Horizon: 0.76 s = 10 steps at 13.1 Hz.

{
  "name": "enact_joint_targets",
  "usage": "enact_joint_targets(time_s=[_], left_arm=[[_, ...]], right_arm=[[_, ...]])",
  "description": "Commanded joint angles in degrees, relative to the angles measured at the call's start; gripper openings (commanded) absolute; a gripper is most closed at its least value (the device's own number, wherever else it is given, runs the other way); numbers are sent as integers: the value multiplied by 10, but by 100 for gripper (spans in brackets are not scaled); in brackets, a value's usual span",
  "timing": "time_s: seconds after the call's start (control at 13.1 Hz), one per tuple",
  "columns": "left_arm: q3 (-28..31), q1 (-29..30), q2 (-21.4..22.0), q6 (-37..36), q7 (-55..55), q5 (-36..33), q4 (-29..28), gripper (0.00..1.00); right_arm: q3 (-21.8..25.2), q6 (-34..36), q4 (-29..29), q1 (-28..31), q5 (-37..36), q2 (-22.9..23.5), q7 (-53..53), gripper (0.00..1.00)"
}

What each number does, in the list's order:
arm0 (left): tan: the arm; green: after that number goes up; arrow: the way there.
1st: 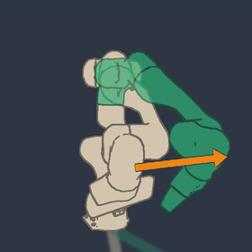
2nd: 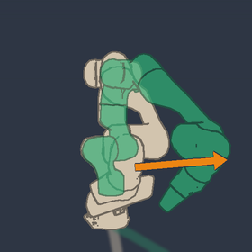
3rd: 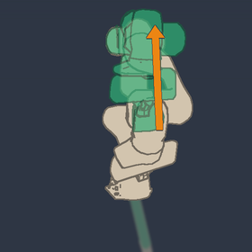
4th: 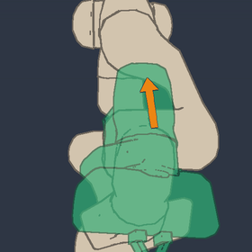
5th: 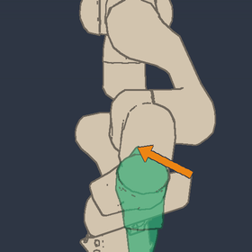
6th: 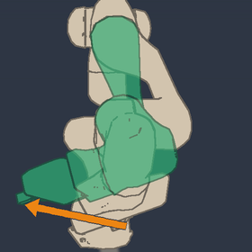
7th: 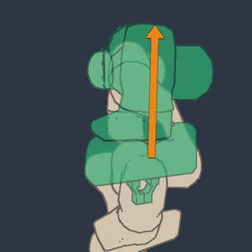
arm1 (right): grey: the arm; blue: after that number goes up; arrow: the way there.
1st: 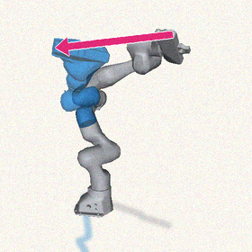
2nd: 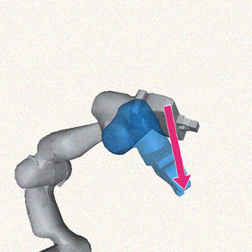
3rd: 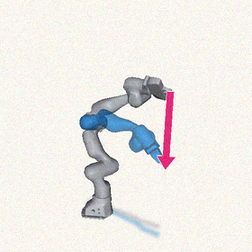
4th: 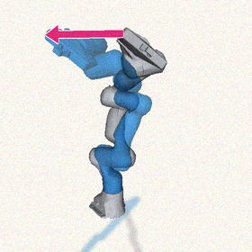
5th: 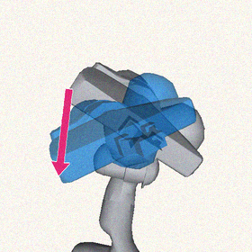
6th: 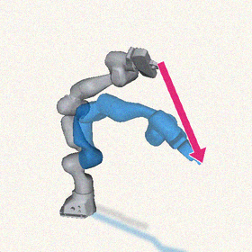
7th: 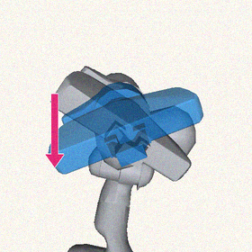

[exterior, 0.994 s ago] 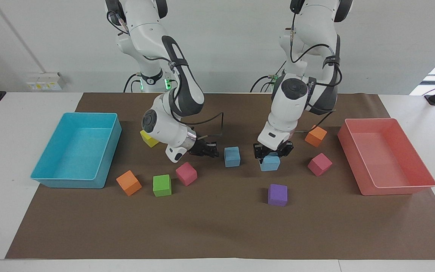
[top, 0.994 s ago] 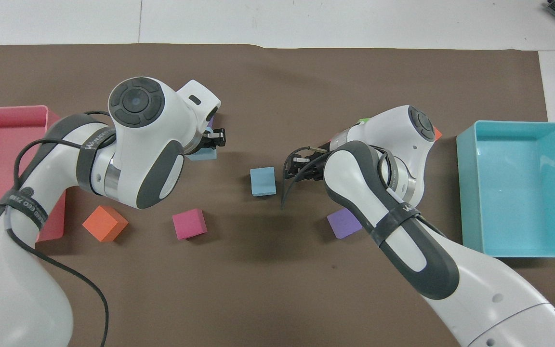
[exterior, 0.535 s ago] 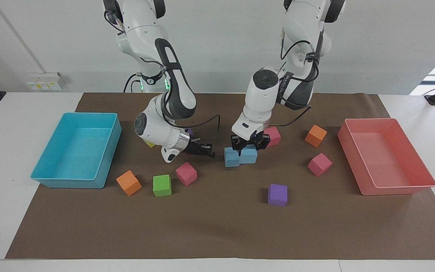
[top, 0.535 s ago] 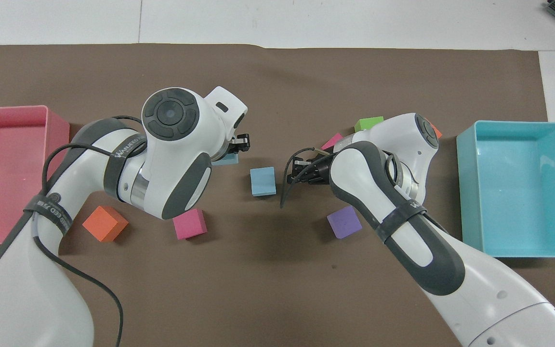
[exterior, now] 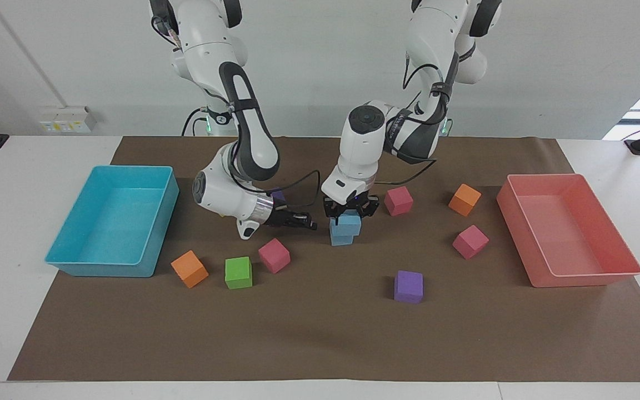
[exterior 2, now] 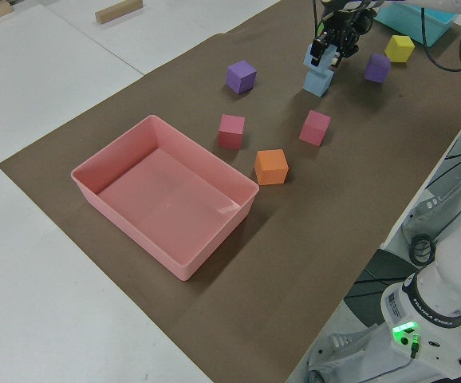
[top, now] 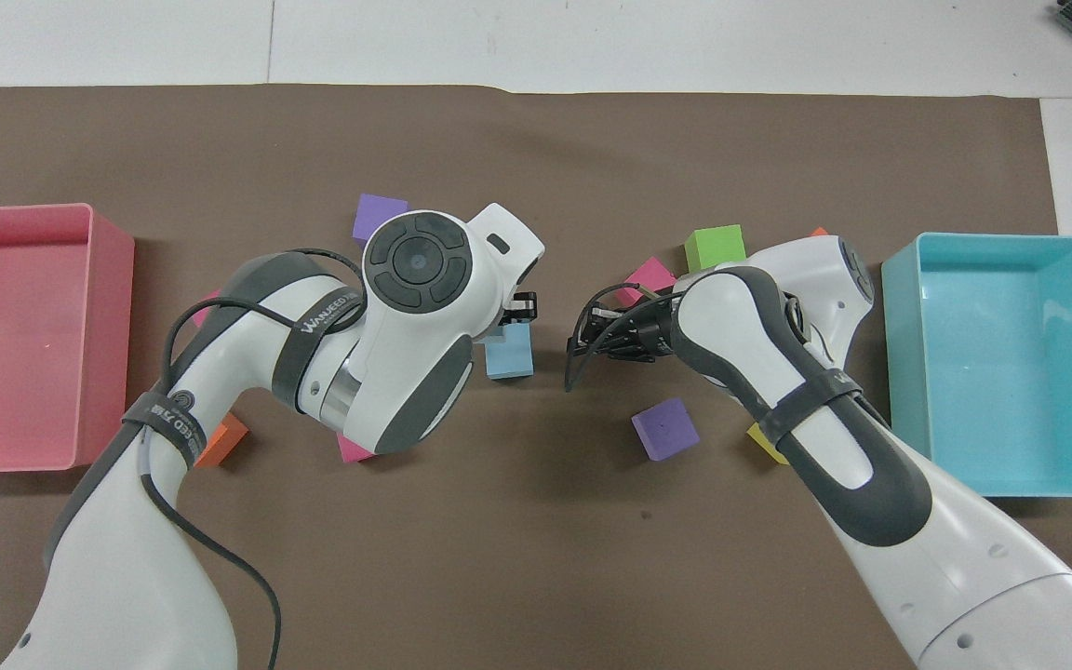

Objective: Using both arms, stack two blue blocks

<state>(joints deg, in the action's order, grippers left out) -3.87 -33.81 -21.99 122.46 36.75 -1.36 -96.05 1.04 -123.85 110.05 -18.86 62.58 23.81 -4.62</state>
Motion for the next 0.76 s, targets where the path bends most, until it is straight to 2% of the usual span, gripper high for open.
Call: enact_joint_targets(time_s=[0.0, 0.69], left_arm=[[9, -13, 0, 11, 9, 1, -9, 1], [9, -22, -2, 16, 12, 2, -22, 10]], right_arm=[[-5, 6, 9, 8, 28, 0, -23, 0], [-5, 2, 9, 2, 29, 0, -24, 0]])
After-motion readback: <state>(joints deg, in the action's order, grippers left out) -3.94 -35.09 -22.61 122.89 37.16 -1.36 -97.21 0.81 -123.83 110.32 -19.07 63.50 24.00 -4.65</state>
